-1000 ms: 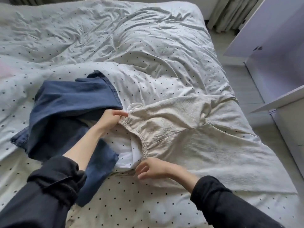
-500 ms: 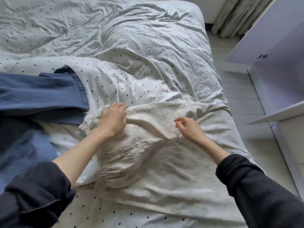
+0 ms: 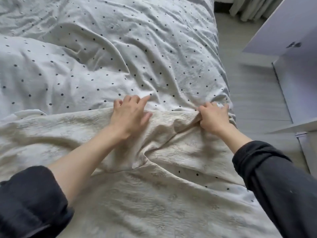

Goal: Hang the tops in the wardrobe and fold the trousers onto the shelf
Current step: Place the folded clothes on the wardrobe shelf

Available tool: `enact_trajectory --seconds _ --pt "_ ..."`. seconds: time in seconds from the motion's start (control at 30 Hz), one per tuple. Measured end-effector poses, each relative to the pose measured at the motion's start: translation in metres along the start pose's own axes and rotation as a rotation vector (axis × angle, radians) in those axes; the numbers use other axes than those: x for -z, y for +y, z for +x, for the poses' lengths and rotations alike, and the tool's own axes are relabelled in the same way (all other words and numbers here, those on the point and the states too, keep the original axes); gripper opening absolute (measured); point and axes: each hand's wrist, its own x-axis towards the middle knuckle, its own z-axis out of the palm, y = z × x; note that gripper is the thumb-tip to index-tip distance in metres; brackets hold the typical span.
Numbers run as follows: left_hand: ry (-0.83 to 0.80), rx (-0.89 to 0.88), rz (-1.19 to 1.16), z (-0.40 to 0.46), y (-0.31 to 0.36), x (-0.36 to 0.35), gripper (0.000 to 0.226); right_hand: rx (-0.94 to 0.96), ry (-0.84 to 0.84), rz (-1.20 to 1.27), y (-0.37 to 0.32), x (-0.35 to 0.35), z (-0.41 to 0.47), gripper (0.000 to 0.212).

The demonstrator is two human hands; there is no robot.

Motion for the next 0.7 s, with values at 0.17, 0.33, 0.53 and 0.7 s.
enact_trajectory --seconds 0.17,0.33,0.53,0.7 --pt "0.059 -0.036 -0.146 0.013 0.018 0.004 0.023 -0.059 0.474 0.021 0.028 0.004 0.004 0.025" --pt "0.230 -0.298 -0.342 -0.021 0.030 0.023 0.030 0.026 0.961 0.296 0.056 0.015 -0.040 0.024" --pt "-0.440 -0.315 0.126 -0.058 0.065 0.017 0.059 0.383 -0.053 0.043 0.049 -0.032 -0.140 0.021" --pt "-0.105 -0.178 0.036 -0.038 0.065 0.012 0.031 0.243 -0.268 0.309 0.053 -0.025 -0.145 0.031"
